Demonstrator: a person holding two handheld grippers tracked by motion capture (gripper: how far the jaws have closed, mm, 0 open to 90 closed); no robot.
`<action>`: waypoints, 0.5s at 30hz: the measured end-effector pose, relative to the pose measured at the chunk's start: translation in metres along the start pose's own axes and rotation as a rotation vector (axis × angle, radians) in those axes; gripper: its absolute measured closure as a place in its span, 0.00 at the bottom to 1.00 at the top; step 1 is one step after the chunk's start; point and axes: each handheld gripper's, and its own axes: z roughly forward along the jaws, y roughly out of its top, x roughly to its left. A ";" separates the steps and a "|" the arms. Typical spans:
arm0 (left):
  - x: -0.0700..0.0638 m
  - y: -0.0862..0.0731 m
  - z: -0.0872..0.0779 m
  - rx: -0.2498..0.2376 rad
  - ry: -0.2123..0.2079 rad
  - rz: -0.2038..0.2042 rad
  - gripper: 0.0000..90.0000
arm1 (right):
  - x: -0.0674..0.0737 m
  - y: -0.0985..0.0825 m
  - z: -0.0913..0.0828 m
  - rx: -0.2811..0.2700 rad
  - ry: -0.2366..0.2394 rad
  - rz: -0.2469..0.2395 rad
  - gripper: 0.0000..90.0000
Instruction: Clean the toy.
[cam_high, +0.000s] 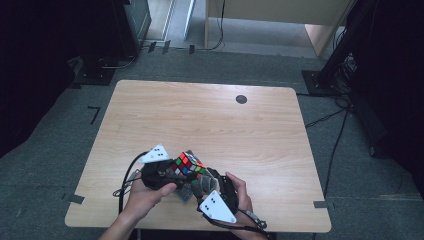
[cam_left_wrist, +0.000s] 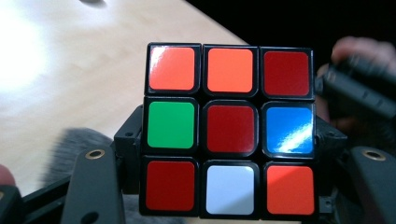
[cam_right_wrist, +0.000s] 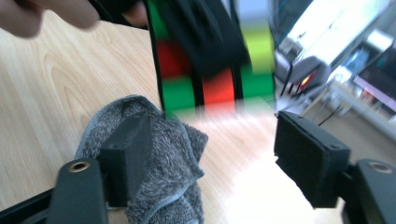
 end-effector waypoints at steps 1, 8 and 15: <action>0.005 0.000 -0.006 -0.039 -0.001 -0.022 0.38 | -0.003 -0.002 0.001 0.006 0.001 0.042 0.31; 0.016 -0.007 -0.020 -0.218 0.111 -0.004 0.38 | 0.001 -0.013 0.034 0.180 0.110 0.401 0.30; 0.024 -0.013 -0.021 -0.227 0.126 0.012 0.38 | 0.014 -0.034 0.068 0.398 0.191 0.443 0.55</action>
